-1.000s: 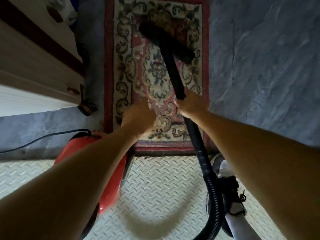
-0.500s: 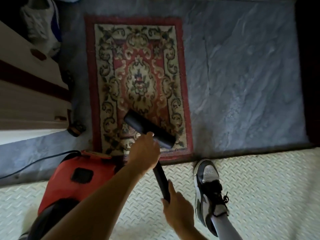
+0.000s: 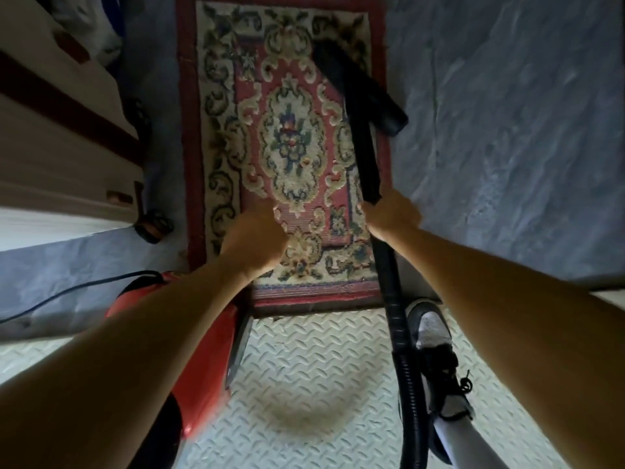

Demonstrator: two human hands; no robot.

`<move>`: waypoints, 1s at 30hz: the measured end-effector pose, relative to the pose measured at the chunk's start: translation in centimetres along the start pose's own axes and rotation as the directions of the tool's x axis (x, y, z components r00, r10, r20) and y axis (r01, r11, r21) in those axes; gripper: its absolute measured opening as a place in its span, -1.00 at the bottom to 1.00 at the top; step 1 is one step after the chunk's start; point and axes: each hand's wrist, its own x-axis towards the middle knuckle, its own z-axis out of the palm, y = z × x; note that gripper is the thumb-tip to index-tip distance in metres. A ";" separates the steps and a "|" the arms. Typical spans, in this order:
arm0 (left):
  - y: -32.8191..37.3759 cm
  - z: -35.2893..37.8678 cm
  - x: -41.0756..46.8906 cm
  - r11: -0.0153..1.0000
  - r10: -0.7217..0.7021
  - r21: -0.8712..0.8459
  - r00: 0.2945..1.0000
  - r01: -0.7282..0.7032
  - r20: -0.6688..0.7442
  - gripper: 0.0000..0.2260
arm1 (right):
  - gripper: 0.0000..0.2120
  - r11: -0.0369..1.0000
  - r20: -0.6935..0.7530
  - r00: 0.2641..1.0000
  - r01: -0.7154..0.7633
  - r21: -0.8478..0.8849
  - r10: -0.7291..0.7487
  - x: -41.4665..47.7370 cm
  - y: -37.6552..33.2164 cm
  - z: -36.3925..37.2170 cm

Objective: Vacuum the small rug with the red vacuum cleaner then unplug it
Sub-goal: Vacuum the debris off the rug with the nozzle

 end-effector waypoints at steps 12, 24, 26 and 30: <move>-4.8 -8.7 -12.5 0.995 0.099 -0.006 0.977 -0.099 0.188 -0.67 | -0.47 0.994 0.234 0.966 -0.103 -0.035 0.108 -23.7 2.8 8.1; -10.3 -11.4 -18.6 0.987 -0.162 -0.006 0.985 0.162 -0.065 -0.73 | -0.56 0.972 0.022 0.978 0.201 0.120 -0.205 -24.6 -3.1 5.2; -10.5 -11.0 -19.3 0.986 -0.160 0.039 0.984 0.163 -0.075 -0.71 | -0.58 0.960 0.038 0.965 0.252 0.126 -0.258 -25.0 -3.9 5.3; -10.3 -8.9 -19.4 0.977 -0.057 0.205 0.998 0.049 0.031 -0.70 | -0.56 0.951 0.042 0.962 0.259 0.171 -0.269 -25.0 -5.0 6.9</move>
